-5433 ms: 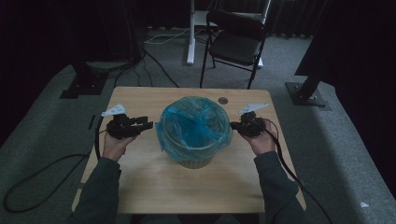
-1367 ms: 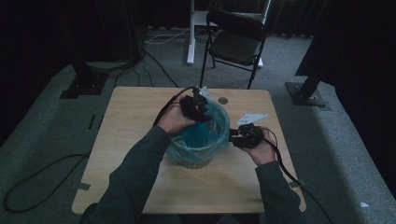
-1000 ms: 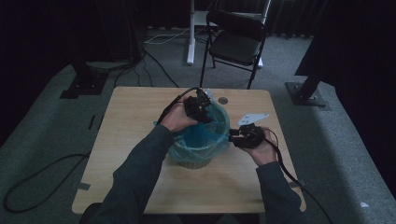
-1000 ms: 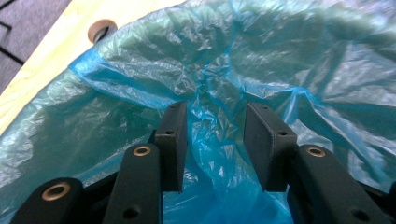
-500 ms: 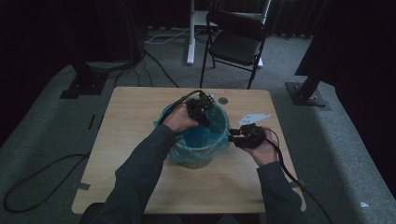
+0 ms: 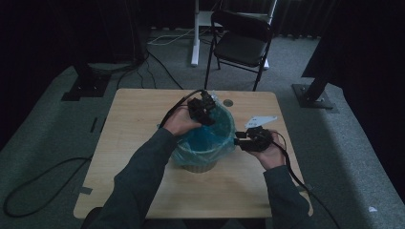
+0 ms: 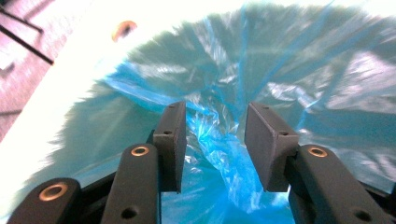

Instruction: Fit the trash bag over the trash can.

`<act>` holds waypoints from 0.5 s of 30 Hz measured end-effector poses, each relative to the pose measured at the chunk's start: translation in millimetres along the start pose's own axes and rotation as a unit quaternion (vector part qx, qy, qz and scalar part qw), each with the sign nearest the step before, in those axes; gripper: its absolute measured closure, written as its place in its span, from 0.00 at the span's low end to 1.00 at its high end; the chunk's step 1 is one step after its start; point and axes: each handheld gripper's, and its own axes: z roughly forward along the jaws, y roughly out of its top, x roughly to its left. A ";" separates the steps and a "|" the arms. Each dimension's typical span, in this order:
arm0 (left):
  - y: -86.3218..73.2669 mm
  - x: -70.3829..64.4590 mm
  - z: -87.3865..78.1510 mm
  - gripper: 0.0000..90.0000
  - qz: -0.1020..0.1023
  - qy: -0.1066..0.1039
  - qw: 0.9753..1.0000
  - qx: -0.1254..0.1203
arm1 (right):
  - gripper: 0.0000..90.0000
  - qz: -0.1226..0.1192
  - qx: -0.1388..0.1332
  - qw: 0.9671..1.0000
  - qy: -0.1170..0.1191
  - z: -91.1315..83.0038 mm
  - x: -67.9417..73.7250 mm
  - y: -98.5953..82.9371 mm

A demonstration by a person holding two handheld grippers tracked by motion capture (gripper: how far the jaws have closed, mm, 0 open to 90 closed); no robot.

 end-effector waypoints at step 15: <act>-42.4 0.5 -64.2 0.64 -0.030 0.052 0.993 -0.103 | 0.66 0.007 -0.002 1.000 -0.003 -1.0 -2.0 -4.9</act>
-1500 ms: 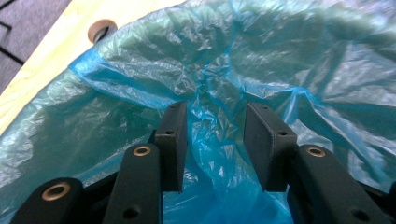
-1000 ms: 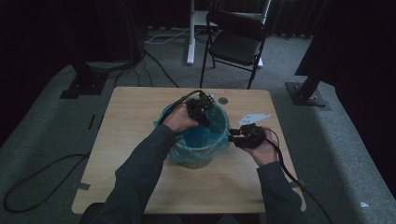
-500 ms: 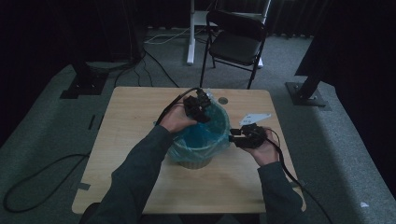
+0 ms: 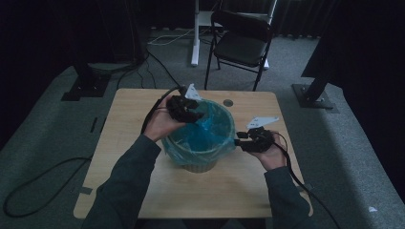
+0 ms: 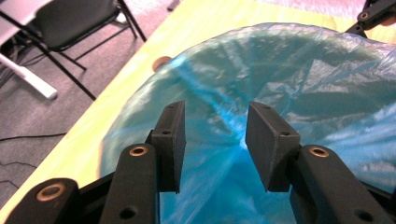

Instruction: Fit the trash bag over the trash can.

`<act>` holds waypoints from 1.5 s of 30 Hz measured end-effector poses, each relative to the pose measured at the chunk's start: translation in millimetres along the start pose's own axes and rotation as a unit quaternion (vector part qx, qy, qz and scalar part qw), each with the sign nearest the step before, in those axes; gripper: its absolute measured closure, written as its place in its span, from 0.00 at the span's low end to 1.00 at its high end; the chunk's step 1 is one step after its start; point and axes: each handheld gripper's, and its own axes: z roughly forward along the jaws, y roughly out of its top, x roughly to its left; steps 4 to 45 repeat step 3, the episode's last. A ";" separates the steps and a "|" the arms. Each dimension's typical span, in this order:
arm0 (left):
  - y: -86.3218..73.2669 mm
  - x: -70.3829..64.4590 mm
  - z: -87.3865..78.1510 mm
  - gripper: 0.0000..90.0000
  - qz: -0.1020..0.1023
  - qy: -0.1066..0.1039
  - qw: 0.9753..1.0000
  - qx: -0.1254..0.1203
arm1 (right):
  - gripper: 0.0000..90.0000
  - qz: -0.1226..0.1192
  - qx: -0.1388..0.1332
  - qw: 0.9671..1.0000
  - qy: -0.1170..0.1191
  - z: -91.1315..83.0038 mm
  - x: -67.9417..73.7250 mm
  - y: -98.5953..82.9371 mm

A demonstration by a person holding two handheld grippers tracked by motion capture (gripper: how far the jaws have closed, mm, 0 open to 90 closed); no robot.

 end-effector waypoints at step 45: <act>-11.1 5.3 -12.1 0.64 -0.015 0.001 1.000 -0.015 | 0.65 0.003 0.000 1.000 -0.001 -0.5 -1.4 -2.0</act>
